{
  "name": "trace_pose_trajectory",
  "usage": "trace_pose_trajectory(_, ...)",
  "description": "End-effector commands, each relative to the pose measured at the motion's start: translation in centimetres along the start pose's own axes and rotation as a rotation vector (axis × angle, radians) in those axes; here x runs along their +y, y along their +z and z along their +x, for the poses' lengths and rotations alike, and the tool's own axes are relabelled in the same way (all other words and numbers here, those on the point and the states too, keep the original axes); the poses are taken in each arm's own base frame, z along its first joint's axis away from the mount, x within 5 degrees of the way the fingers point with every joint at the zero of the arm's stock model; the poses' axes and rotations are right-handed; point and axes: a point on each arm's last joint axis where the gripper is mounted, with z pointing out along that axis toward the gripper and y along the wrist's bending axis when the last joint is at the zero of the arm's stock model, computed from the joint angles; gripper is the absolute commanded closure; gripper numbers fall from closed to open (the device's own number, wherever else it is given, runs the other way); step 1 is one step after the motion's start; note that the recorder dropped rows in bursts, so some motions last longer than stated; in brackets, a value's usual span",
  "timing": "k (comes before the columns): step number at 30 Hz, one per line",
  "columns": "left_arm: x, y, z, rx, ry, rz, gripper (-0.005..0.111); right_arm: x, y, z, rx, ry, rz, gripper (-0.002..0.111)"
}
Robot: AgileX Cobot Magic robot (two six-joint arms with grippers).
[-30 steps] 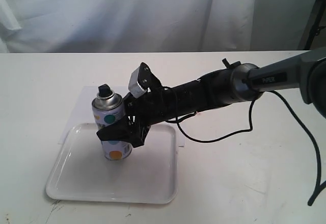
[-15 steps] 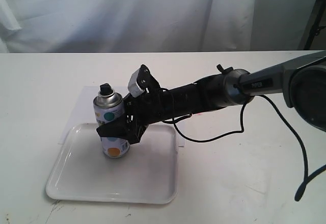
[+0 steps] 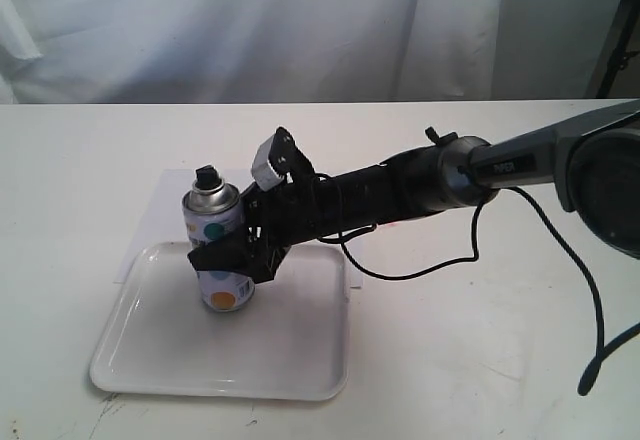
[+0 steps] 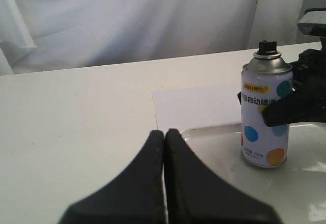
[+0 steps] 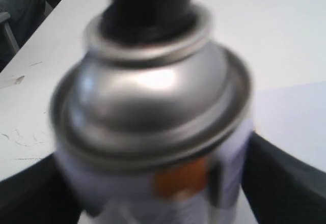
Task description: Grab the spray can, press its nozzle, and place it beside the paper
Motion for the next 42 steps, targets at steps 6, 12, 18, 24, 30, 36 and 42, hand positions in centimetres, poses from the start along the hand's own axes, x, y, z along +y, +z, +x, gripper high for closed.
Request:
trace_pose_trajectory(6,0.0,0.0,0.1,-0.005,-0.008,-0.002,0.107,0.3,-0.2,-1.5,-0.071,0.022,-0.03,0.015)
trace_pose_trajectory(12,0.0,0.0,0.1,-0.005,-0.008,-0.002,0.107,1.2,-1.3,-4.8,-0.11,-0.044,-0.022,0.015)
trace_pose_trajectory(18,0.0,0.0,0.1,-0.005,-0.008,-0.002,0.107,2.4,-3.2,-9.1,-0.105,-0.152,0.044,0.015)
trace_pose_trajectory(24,0.0,0.0,0.1,-0.005,-0.008,-0.002,0.107,4.0,-5.3,-12.9,-0.073,-0.109,0.099,0.023)
trace_pose_trajectory(30,0.0,0.0,0.1,-0.005,-0.008,-0.002,0.107,5.4,-7.4,-14.7,0.075,-0.042,0.194,0.066)
trace_pose_trajectory(36,0.0,0.0,0.1,-0.005,-0.008,-0.002,0.107,6.7,-9.7,-16.9,0.126,-0.013,0.329,0.108)
trace_pose_trajectory(42,0.0,0.0,0.1,-0.005,-0.008,-0.002,0.107,7.2,-11.8,-16.7,0.081,0.134,0.557,0.108)
